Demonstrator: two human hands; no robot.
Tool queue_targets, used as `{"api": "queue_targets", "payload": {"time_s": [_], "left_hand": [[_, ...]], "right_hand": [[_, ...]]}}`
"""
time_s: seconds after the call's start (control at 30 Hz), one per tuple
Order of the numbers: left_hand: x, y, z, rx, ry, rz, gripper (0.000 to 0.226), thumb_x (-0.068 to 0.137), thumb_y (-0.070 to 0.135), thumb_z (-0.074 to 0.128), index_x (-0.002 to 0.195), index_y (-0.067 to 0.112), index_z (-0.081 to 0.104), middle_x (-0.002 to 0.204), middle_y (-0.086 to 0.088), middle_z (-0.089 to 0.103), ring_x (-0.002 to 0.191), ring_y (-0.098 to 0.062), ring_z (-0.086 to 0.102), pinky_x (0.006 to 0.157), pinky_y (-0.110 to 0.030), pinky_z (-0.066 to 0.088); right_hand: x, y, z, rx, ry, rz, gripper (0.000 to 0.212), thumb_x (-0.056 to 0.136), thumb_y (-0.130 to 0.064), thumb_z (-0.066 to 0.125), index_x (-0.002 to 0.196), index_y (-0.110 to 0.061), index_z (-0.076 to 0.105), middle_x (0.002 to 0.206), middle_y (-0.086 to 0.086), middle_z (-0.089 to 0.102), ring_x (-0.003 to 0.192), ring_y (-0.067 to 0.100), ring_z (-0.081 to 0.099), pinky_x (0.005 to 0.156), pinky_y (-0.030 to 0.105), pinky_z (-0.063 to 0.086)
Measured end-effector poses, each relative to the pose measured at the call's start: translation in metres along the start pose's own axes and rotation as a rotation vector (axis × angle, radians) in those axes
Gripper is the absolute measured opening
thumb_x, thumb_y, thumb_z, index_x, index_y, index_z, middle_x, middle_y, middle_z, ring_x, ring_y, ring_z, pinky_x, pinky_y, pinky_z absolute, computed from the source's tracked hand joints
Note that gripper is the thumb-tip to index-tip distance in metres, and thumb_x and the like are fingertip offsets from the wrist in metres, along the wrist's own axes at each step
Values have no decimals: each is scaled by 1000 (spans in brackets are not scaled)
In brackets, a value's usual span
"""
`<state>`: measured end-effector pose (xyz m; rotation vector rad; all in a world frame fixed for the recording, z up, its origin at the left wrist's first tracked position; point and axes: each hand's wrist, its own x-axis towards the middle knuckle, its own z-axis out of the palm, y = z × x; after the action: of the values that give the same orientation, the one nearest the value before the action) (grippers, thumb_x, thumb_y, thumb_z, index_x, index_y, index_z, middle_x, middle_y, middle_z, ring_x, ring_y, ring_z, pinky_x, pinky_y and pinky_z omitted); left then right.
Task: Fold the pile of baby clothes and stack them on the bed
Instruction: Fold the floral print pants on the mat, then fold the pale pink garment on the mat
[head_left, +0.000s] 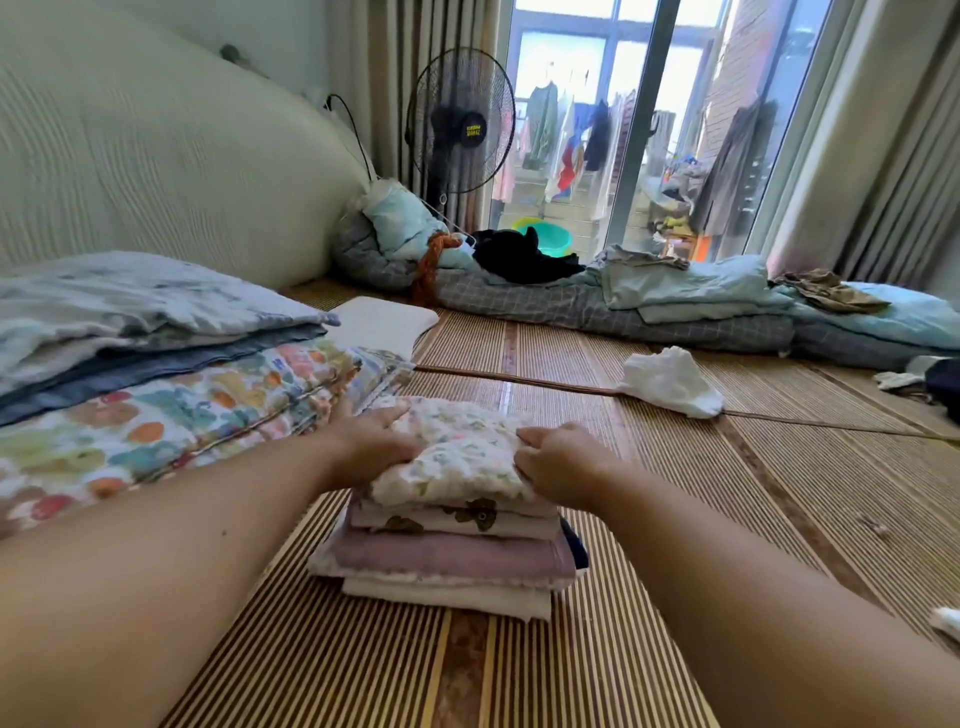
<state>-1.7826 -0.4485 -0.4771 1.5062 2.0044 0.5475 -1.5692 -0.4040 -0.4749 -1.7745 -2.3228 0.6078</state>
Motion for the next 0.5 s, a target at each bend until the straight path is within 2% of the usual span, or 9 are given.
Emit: {"api": "queue_targets", "payload": {"time_s": [0.07, 0.17, 0.27, 0.4, 0.5], "left_hand": [[-6, 1, -1, -13, 15, -8, 85, 75, 48, 60, 150, 34, 24, 158, -9, -21, 147, -33, -2, 119, -41, 13], [-21, 10, -5, 127, 116, 47, 85, 76, 39, 60, 150, 41, 18, 159, -4, -20, 147, -35, 1, 118, -47, 18], [-61, 33, 2, 237, 129, 136, 86, 77, 45, 57, 149, 46, 11, 160, -3, -15, 147, -34, -5, 117, -52, 15], [-136, 71, 48, 293, 113, 350, 86, 72, 60, 54, 148, 45, 16, 161, 0, -9, 147, -32, -1, 117, -55, 15], [-206, 103, 100, 303, 11, 499, 79, 81, 49, 60, 146, 48, 17, 161, 5, -8, 147, -25, -6, 118, -52, 13]], "right_hand": [[-10, 4, 3, 42, 1, 18, 51, 97, -37, 37, 147, -30, 31, 152, 9, 24, 135, 30, 31, 110, 44, 33], [-41, 3, -5, -30, 155, -13, 58, 94, -49, 38, 148, -40, 21, 160, 3, 7, 144, 29, 19, 114, 51, 24], [-91, 0, -19, -122, 256, -74, 64, 93, -55, 41, 150, -39, 15, 161, 2, 4, 146, 27, 13, 114, 51, 20], [-185, 18, -35, -171, 345, -103, 68, 90, -51, 51, 148, -40, 18, 160, 0, 7, 146, 24, 14, 115, 48, 19], [-269, 58, -36, -178, 317, -21, 69, 87, -49, 55, 147, -42, 21, 159, -1, 11, 146, 21, 15, 117, 46, 19]]}}
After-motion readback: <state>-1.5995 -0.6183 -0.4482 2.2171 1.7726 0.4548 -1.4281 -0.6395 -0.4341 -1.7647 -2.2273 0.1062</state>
